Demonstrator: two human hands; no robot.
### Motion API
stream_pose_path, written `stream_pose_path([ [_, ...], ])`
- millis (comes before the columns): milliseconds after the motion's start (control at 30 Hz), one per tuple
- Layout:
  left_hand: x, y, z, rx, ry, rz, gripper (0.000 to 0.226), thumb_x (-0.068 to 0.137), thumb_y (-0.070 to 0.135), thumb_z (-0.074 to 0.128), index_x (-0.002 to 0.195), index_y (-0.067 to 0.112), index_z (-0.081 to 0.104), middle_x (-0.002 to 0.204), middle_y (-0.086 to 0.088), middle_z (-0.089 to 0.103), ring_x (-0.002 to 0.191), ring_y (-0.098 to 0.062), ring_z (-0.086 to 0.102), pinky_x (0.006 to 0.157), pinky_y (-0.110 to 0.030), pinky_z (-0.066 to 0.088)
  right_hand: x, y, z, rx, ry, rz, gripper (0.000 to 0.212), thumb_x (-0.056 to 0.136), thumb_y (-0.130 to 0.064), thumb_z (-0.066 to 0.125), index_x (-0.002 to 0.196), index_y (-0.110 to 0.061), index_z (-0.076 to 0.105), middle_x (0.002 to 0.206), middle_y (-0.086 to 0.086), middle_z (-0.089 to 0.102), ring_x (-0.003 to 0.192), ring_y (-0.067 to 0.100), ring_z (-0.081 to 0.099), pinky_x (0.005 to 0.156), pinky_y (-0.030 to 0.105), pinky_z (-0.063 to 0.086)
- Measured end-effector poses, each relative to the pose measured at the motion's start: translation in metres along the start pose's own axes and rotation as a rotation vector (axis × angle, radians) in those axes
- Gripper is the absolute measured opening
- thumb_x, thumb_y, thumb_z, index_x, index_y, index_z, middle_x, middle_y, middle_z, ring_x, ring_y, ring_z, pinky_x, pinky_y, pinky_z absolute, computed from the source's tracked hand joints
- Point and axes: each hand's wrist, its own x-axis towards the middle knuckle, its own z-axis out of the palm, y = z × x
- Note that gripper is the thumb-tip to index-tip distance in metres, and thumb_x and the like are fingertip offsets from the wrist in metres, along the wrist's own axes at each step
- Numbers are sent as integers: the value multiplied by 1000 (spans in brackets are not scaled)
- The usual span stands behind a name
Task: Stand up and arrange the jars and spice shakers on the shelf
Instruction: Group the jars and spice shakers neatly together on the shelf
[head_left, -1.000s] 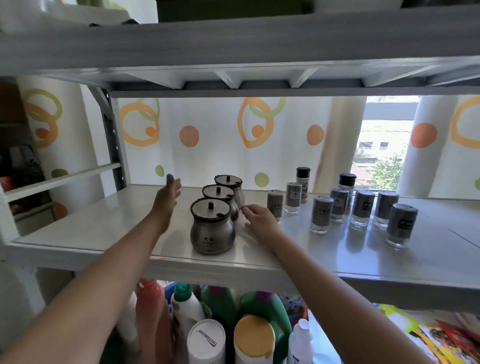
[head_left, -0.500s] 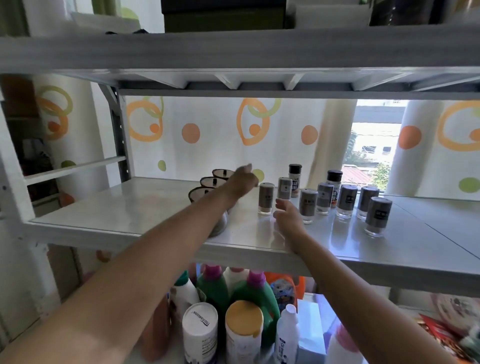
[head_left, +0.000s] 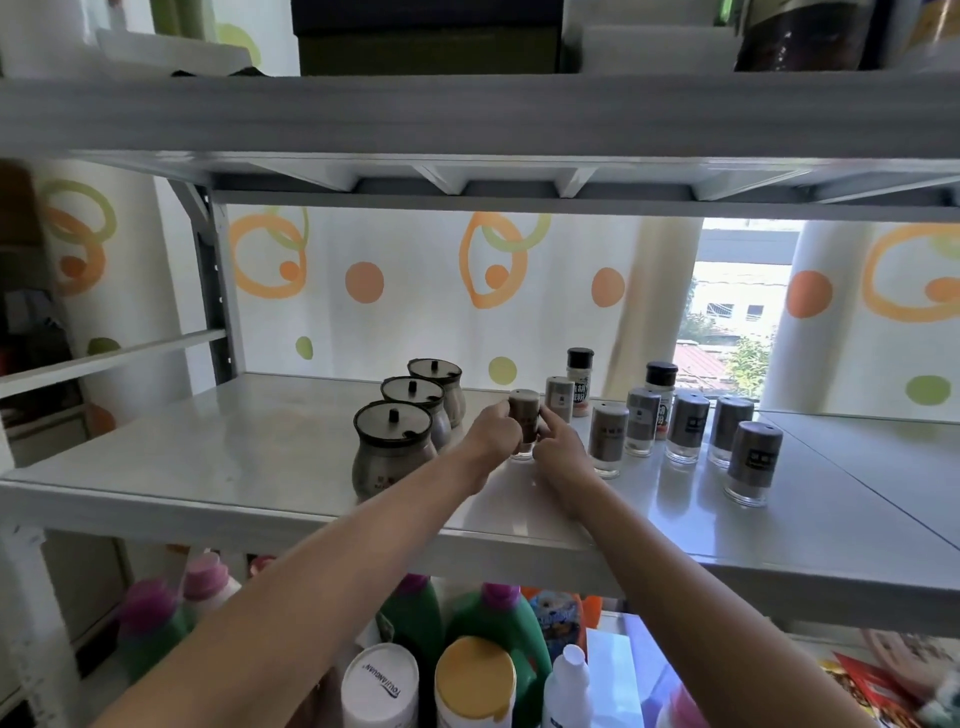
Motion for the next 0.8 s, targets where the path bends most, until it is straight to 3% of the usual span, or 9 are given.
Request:
stream_pose_path([
  [100, -5, -2, 0, -48, 5, -2, 43, 81, -15, 29, 102, 12, 55, 72, 3, 55, 63, -5, 45, 40, 0, 36, -2, -1, -3, 5, -5, -21, 67, 78, 13, 28, 126, -26, 53, 91, 3, 64, 77, 18, 52, 56, 24, 37],
  [267, -13, -12, -10, -84, 2, -28, 52, 70, -15, 34, 114, 1, 56, 98, -16, 60, 88, -23, 51, 68, -21, 39, -18, -1, -4, 14, -74, -47, 68, 81, 14, 27, 134, -23, 49, 103, 1, 66, 83, 13, 58, 65, 21, 42],
  [400, -29, -18, -15, -88, 4, -25, 62, 66, -16, 35, 120, 9, 55, 111, -17, 62, 106, -27, 52, 76, -22, 40, -35, -2, -4, 25, -127, -43, 66, 82, 16, 30, 134, -23, 48, 98, -4, 65, 74, 7, 60, 59, 17, 40],
  [500, -39, -23, -19, -95, -3, -17, 63, 66, -15, 37, 121, 10, 54, 116, -19, 61, 112, -27, 50, 77, -23, 41, -46, -5, -3, 73, -174, -46, 62, 84, 18, 30, 128, -20, 51, 90, -6, 65, 98, 16, 62, 69, 21, 44],
  [633, -49, -28, -26, -77, 14, -31, 64, 62, -12, 40, 120, 11, 55, 116, -22, 59, 114, -32, 49, 96, -40, 43, -53, -5, 5, 38, -192, -29, 68, 80, 20, 30, 134, -16, 49, 106, 0, 64, 113, 21, 58, 99, 35, 42],
  [800, -66, -28, -28, -73, 43, -22, 60, 67, -14, 40, 119, 10, 56, 113, -23, 59, 108, -32, 52, 88, -35, 45, -64, -6, 11, 28, -193, -27, 67, 78, 20, 32, 132, -16, 51, 103, 2, 65, 115, 25, 57, 102, 44, 41],
])
